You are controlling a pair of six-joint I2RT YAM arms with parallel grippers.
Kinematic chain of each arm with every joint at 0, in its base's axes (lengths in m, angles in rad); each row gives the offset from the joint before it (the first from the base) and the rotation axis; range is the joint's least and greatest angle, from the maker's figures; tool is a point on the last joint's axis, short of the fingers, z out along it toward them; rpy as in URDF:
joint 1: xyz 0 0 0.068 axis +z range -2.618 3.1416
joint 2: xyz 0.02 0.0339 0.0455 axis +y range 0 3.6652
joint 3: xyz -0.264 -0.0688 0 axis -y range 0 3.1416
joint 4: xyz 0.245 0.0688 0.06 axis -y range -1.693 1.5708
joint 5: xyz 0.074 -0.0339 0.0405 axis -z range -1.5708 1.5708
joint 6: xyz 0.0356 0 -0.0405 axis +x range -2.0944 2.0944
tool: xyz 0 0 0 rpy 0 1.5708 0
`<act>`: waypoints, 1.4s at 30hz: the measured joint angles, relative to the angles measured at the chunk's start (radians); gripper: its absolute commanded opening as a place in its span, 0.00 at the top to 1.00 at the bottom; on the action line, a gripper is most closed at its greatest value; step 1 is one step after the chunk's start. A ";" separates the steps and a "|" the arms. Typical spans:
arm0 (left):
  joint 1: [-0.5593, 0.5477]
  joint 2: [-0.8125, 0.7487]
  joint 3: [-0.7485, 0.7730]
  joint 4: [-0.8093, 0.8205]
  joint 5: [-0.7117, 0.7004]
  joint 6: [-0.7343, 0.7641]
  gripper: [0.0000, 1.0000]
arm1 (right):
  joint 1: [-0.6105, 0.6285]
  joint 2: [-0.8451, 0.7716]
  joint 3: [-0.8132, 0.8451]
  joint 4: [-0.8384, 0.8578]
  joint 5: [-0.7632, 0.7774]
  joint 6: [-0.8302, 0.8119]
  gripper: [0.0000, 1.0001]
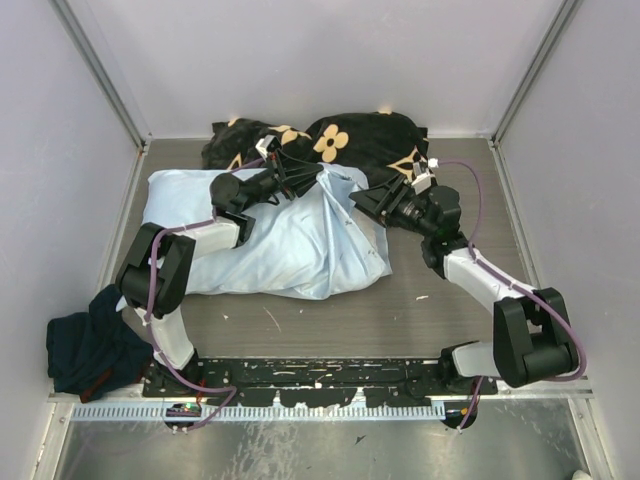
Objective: Put the pillow into the pillowcase
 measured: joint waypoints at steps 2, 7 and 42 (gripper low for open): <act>0.000 0.000 0.000 0.000 0.000 -0.001 0.73 | 0.004 0.012 0.003 -0.011 -0.002 -0.005 0.45; 0.000 0.000 0.000 0.000 0.000 -0.002 0.72 | 0.010 0.015 0.008 -0.025 -0.008 -0.018 0.57; 0.108 -0.280 0.307 -1.232 0.134 0.892 0.51 | -0.071 -0.301 0.192 -0.888 0.263 -0.382 1.00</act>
